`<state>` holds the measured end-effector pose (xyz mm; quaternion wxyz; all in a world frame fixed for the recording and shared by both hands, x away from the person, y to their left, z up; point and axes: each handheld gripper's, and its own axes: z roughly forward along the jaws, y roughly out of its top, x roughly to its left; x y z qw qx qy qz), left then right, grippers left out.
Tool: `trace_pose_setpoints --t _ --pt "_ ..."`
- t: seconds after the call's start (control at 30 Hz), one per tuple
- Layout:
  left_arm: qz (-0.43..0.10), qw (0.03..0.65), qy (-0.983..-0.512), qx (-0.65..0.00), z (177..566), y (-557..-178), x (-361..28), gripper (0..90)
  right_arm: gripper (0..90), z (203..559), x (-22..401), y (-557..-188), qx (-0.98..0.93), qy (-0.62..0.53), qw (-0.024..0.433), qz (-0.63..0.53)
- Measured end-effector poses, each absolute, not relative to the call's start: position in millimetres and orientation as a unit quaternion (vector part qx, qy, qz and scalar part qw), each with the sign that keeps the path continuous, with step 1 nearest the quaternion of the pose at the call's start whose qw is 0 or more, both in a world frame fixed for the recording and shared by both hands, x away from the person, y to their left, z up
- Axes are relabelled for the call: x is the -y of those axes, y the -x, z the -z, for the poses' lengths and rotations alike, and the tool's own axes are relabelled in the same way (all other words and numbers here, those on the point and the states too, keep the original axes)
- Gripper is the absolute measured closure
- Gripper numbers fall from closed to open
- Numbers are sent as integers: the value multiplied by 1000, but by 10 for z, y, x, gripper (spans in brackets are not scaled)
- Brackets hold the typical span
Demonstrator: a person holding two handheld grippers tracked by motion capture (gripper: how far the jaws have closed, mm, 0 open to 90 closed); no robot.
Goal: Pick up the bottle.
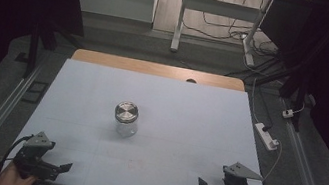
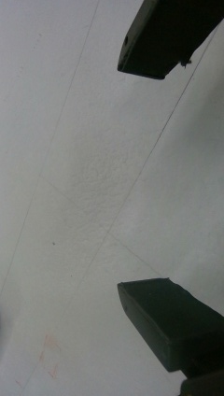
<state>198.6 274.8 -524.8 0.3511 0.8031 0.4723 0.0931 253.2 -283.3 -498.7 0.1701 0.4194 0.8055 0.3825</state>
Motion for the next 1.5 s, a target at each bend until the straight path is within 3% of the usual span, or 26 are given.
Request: trace_pose_setpoints --t 1.5 --pt "-108 433 -809 -384 5166 -2357 -2511 0 0 4999 2826 -2558 -811 -418 157 -378"
